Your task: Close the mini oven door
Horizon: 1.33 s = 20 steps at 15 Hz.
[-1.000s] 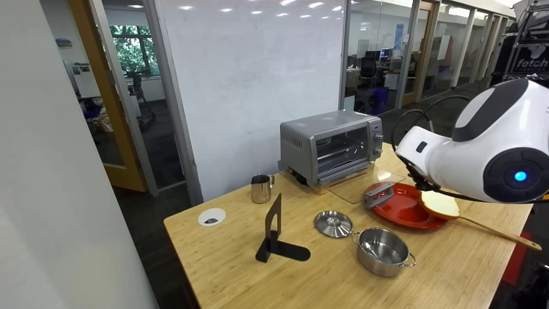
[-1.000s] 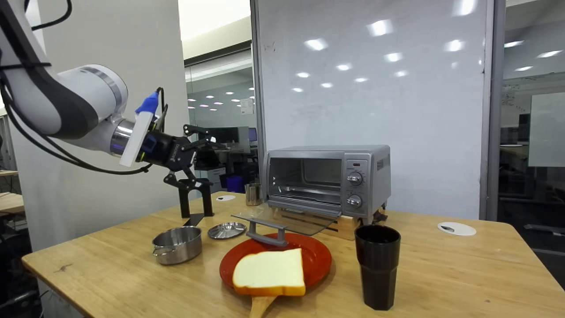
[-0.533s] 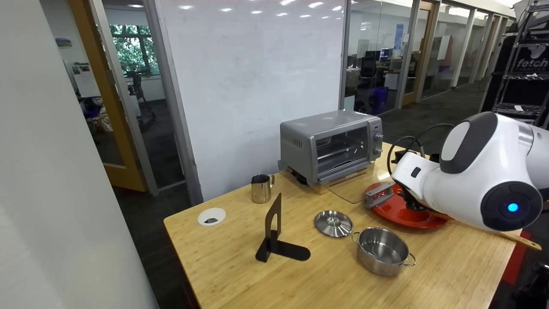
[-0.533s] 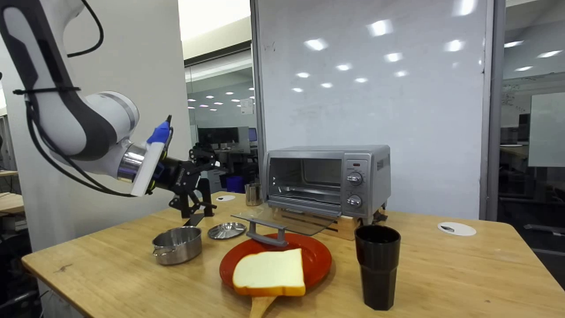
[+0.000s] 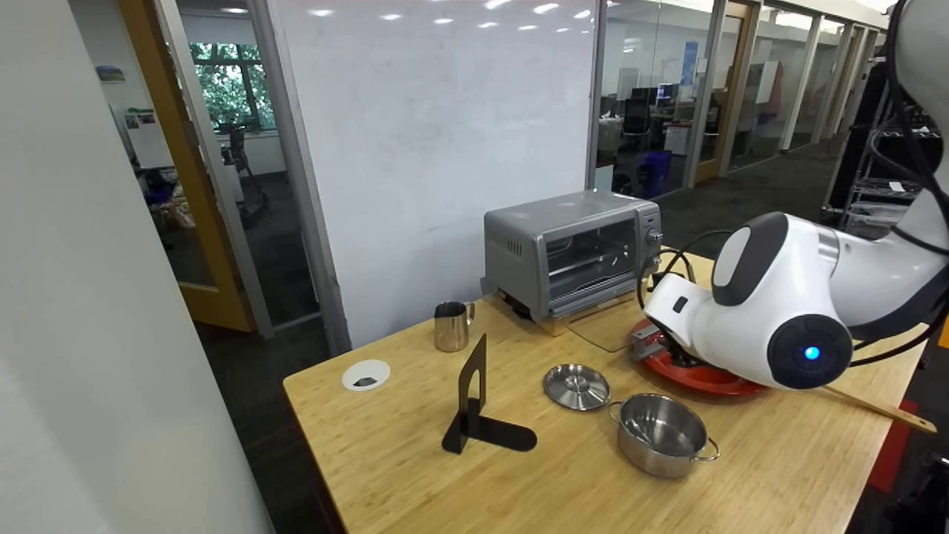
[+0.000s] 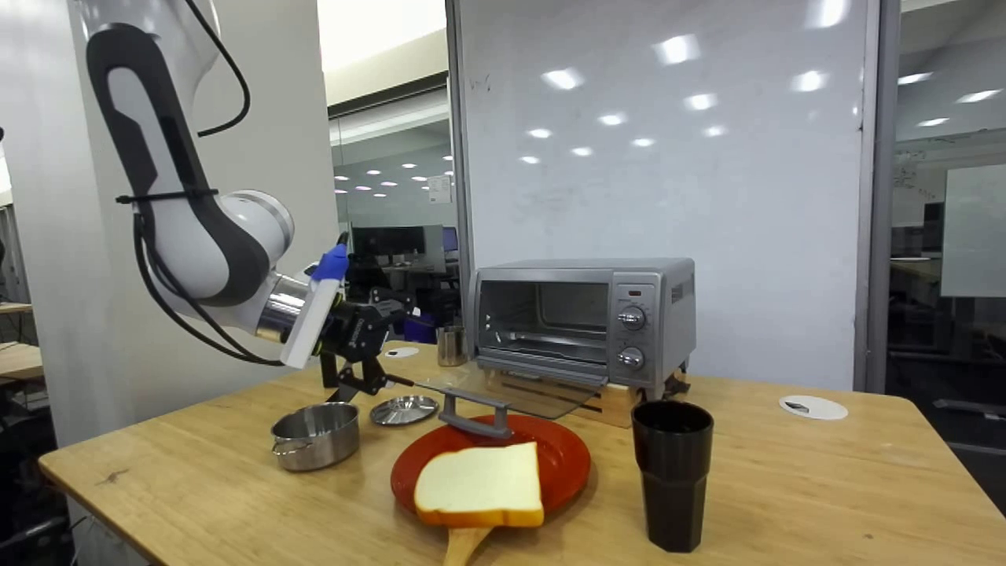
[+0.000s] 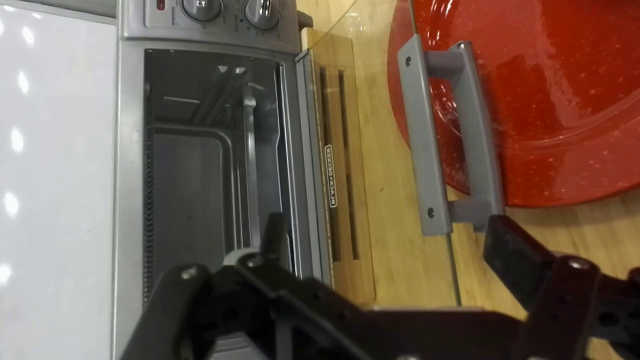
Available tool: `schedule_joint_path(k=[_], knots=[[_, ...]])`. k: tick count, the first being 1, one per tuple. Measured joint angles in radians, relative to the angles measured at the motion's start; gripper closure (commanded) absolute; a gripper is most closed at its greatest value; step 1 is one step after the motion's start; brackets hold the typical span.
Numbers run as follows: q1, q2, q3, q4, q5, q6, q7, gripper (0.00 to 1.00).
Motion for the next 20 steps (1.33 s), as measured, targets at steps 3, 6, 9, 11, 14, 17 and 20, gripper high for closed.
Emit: schedule_joint_path(k=[3,6,9,11,14,17,20], knots=[[-0.011,0.059,0.0,0.051,-0.003,0.01,-0.001,0.0],[-0.013,0.102,0.0,0.08,-0.024,0.018,-0.002,0.0],[-0.013,0.131,0.002,0.099,-0.06,0.019,-0.002,0.0],[-0.013,0.146,0.002,0.109,-0.089,0.019,-0.002,0.0],[-0.013,0.164,0.002,0.122,-0.14,0.019,-0.002,0.0],[-0.018,0.179,0.002,0.134,-0.188,0.019,-0.002,0.0],[-0.033,0.193,0.001,0.15,-0.232,0.019,-0.002,0.0]])
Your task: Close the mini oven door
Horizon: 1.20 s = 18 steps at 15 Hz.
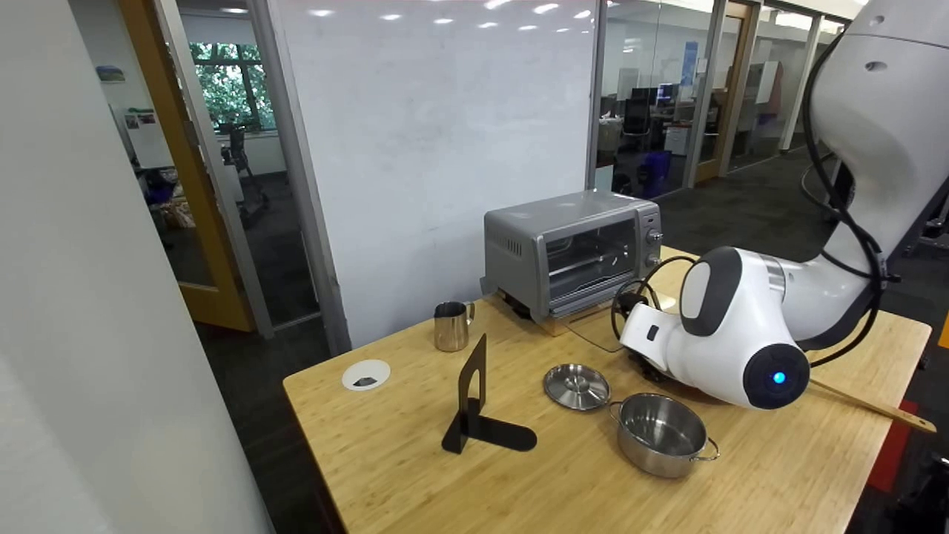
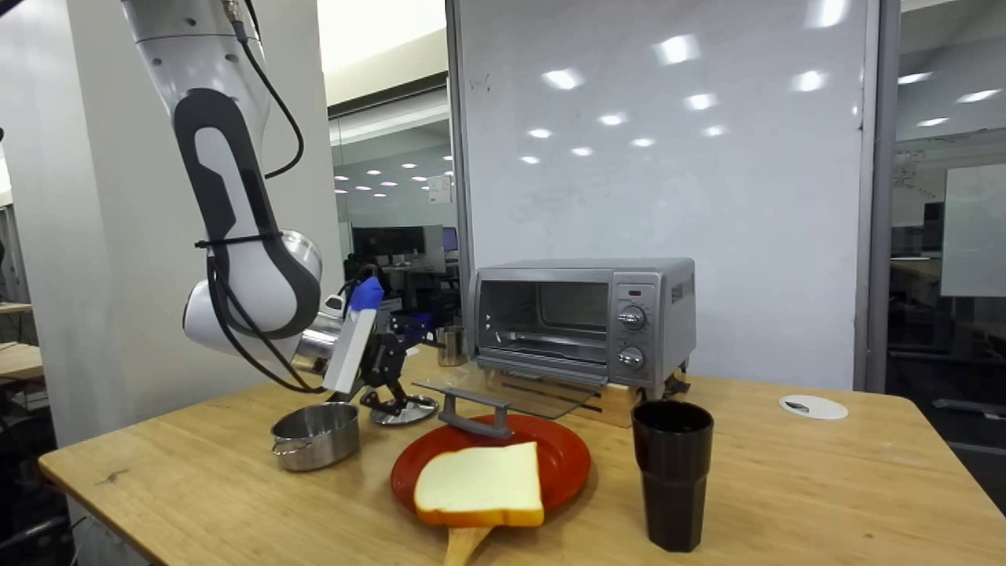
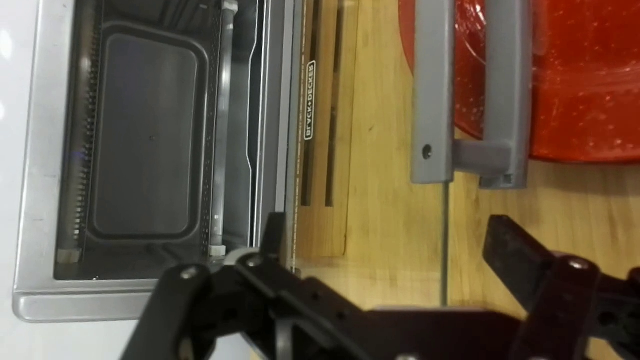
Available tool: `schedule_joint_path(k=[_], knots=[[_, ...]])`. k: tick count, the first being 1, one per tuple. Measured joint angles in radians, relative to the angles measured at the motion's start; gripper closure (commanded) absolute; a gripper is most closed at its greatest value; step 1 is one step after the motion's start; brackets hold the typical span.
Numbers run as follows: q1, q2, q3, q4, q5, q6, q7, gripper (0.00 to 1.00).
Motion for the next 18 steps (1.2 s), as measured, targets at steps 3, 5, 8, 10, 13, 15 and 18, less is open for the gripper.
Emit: schedule_joint_path(k=[3,5,8,10,13,15,18], knots=[[-0.019,0.008,0.0,0.017,-0.033,0.0,0.0,0.0],[-0.031,0.009,0.0,0.026,-0.049,0.0,0.0,0.0],[-0.045,0.01,0.0,0.034,-0.068,0.004,0.002,0.0],[-0.049,0.01,0.0,0.034,-0.078,0.007,0.005,0.0],[-0.051,0.01,0.0,0.032,-0.099,0.008,0.016,0.0],[-0.053,0.006,0.0,0.026,-0.126,0.008,0.03,0.0],[-0.055,-0.016,0.0,0.009,-0.182,0.007,0.061,0.0]])
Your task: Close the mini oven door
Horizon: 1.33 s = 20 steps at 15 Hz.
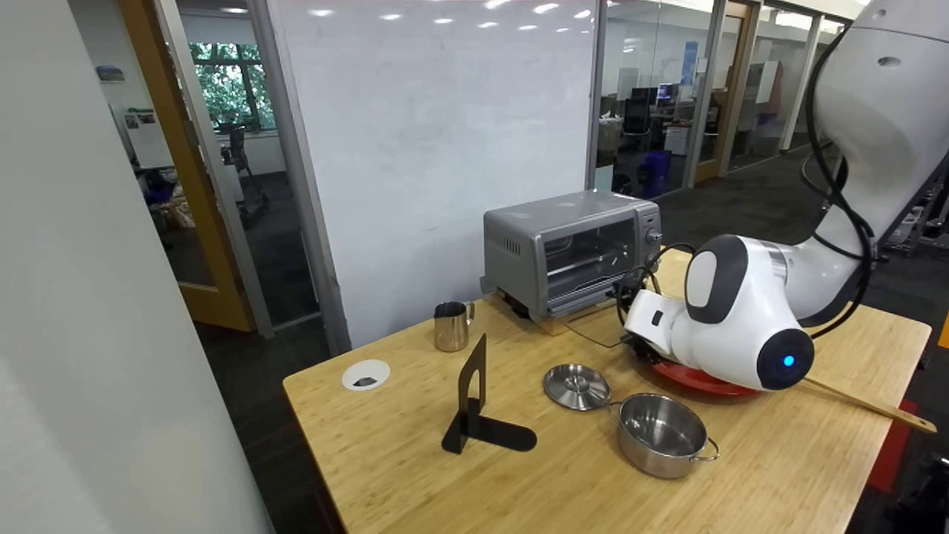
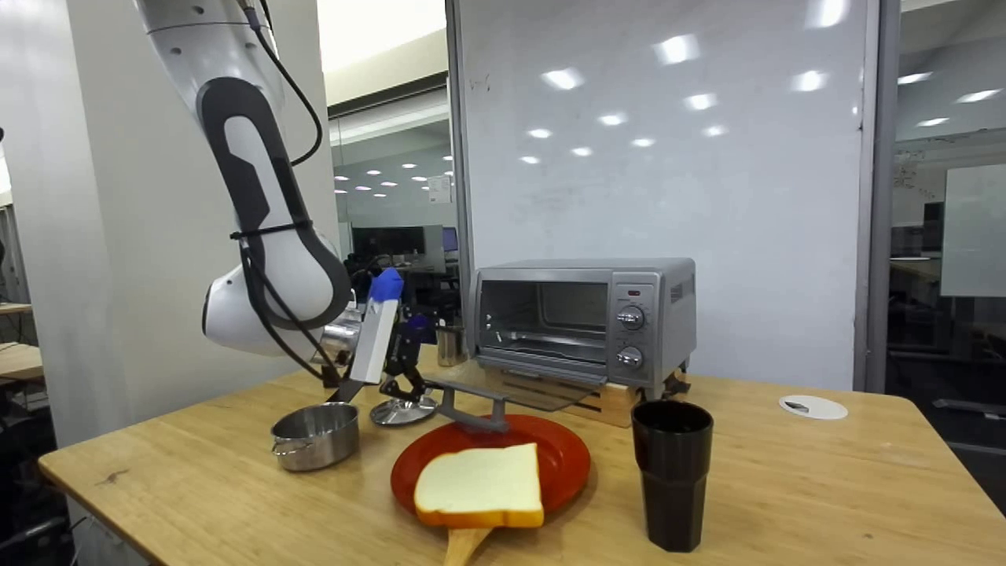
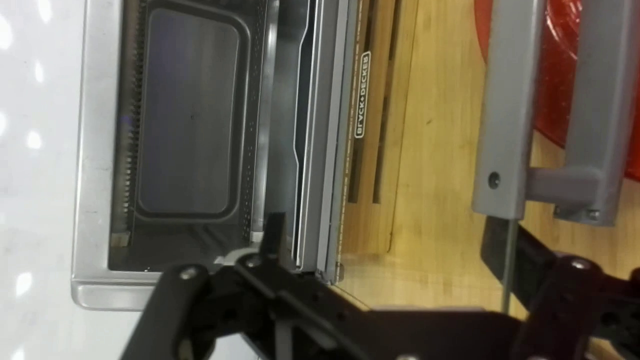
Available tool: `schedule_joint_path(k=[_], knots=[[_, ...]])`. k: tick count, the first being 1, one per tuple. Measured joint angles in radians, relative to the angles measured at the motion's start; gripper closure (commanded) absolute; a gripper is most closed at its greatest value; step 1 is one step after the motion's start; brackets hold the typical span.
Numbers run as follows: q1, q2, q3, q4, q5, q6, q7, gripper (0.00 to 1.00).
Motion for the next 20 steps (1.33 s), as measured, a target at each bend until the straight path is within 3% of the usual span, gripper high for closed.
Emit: schedule_joint_path(k=[6,11,20], knots=[[0.0,-0.088,0.003,-0.07,-0.114,-0.019,0.088,0.0],[0.002,-0.147,0.008,-0.104,-0.131,-0.028,0.118,0.0],[-0.011,-0.177,-0.036,-0.016,-0.131,-0.036,0.119,0.0]])
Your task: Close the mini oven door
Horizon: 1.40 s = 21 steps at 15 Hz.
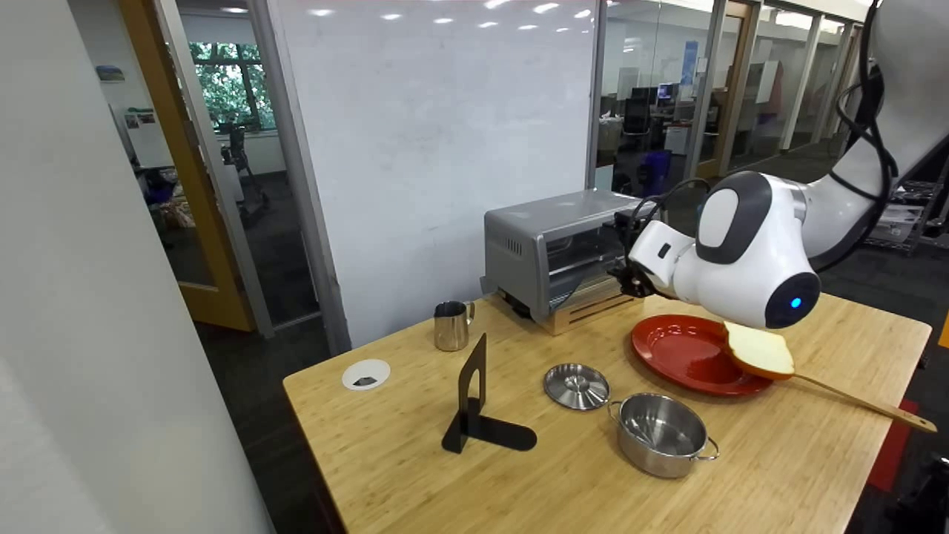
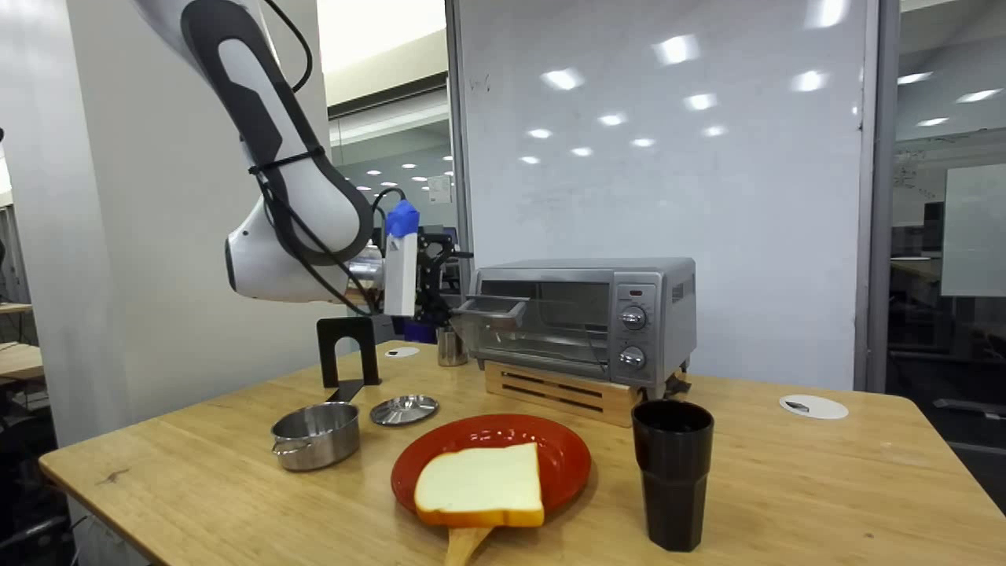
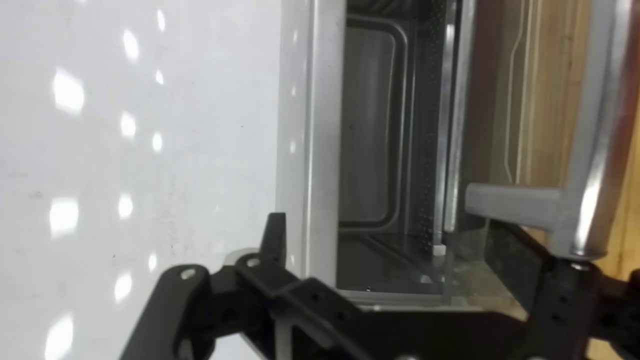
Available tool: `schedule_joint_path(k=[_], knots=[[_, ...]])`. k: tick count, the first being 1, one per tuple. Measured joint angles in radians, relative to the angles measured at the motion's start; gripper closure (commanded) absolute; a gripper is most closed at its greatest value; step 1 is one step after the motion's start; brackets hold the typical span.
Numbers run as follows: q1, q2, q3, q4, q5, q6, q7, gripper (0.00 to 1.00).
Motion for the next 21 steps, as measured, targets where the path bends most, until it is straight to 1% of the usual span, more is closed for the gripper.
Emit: schedule_joint_path(k=[5,17,21], knots=[[-0.003,0.006,-0.016,0.068,0.0,0.0,0.0,0.0],[-0.003,0.017,-0.023,0.127,0.005,0.002,-0.005,0.0],[-0.002,0.055,-0.023,0.189,0.024,0.004,-0.037,0.0]])
